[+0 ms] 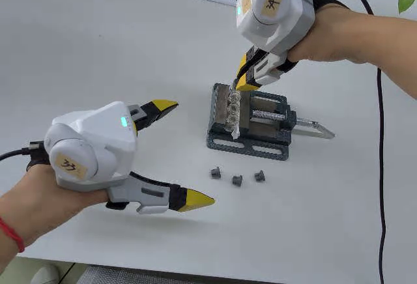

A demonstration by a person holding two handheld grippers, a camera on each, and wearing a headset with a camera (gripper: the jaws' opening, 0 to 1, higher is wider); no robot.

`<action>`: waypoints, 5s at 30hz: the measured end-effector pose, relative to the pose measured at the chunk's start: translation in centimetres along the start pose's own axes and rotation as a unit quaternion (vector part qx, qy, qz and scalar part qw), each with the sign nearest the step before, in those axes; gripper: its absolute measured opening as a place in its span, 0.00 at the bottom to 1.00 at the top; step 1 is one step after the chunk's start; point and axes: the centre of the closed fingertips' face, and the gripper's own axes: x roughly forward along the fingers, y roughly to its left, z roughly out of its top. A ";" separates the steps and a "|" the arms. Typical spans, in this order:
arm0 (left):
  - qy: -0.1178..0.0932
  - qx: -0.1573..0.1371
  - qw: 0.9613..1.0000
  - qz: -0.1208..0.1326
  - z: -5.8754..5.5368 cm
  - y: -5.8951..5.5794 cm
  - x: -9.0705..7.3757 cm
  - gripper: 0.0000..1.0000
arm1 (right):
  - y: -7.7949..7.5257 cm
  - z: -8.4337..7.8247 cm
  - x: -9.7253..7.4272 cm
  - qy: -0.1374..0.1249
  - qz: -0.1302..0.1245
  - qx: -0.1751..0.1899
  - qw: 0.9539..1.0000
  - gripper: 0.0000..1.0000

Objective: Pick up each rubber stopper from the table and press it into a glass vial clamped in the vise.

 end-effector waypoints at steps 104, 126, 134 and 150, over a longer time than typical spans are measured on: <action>-0.007 -0.011 1.000 0.012 0.0 0.6 -0.5 0.97 | -0.1 0.2 -0.6 -0.003 0.005 0.003 1.000 0.00; -0.010 -0.013 1.000 0.015 0.0 0.6 -0.5 0.97 | 0.5 0.1 -0.4 0.029 0.014 0.004 0.999 0.00; -0.011 -0.012 1.000 0.015 0.1 0.5 -0.5 0.97 | 0.4 -0.1 -0.4 0.023 0.000 -0.003 1.000 0.00; -0.010 -0.013 1.000 0.018 0.0 0.7 -0.8 0.96 | 0.2 0.1 -0.5 -0.009 -0.009 0.026 1.000 0.00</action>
